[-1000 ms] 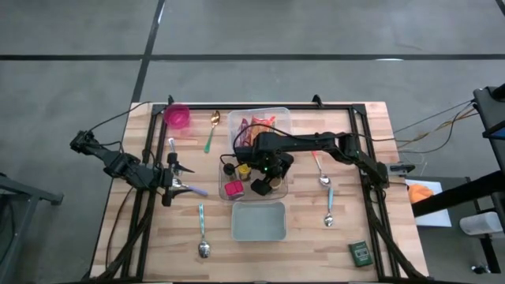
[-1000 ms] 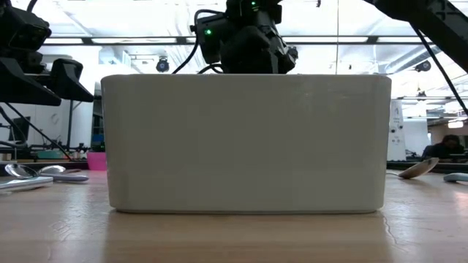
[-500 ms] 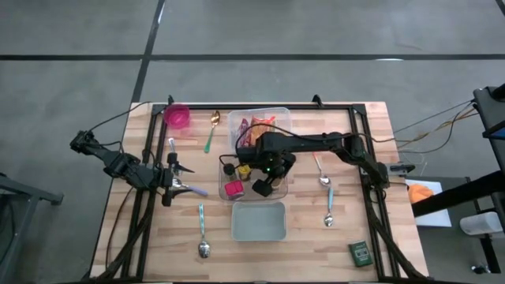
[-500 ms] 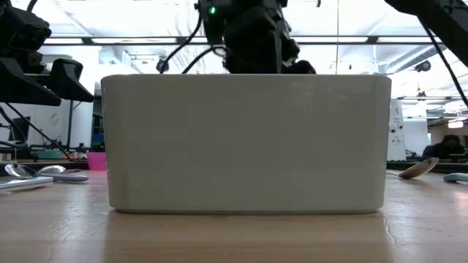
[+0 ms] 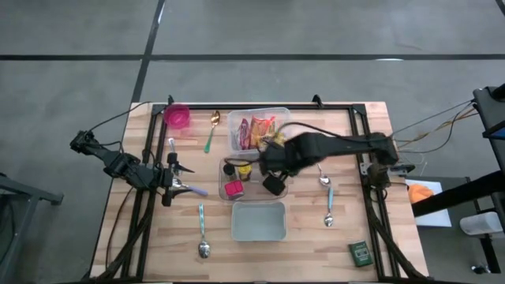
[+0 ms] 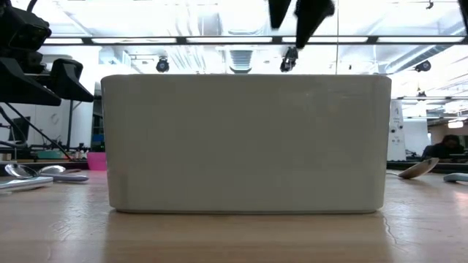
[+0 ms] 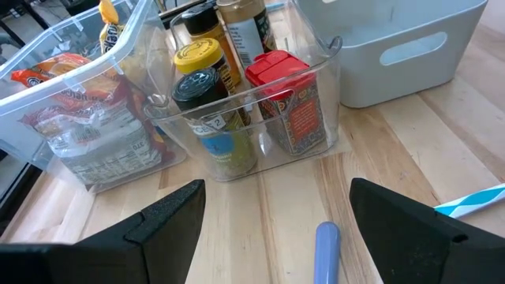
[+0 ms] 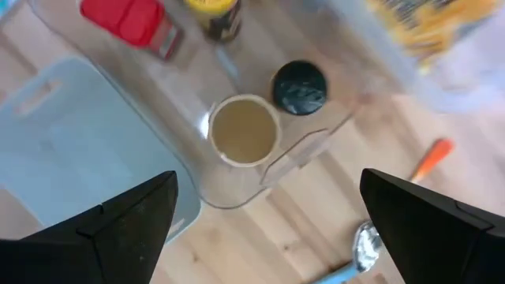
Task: Pick & Place Food Item
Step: Put the blue spoon into the gray bin
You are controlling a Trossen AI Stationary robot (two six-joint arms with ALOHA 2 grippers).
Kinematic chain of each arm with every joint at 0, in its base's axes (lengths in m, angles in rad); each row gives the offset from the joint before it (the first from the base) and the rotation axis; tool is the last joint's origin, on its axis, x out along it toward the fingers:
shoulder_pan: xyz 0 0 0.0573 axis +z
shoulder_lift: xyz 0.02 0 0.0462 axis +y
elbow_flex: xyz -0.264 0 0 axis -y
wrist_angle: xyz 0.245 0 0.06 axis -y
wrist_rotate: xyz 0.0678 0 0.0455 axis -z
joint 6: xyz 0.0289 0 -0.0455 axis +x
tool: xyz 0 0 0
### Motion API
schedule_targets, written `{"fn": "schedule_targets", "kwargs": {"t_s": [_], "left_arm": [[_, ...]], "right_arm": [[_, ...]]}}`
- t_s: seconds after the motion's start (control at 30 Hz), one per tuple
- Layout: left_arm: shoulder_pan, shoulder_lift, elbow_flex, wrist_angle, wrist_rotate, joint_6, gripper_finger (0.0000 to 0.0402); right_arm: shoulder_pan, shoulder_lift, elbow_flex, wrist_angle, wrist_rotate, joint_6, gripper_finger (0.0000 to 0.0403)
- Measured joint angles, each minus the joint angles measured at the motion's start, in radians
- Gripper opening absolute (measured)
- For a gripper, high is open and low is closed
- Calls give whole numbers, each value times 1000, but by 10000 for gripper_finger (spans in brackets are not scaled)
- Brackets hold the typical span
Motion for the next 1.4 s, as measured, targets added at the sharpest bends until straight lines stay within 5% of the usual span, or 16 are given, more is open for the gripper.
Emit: {"fn": "schedule_targets", "kwargs": {"t_s": [0.23,0.43,0.87,1.4], "left_arm": [[0,0,0,0,0,0,316],[0,0,0,0,0,0,316],[0,0,0,0,0,0,316],[0,0,0,0,0,0,316]], "right_arm": [[159,-97,-50,-52,232,209,391],[277,-151,-191,-53,320,408,391],[442,-210,-550,-53,293,899,391],[643,-205,-701,82,318,1294,391]]}}
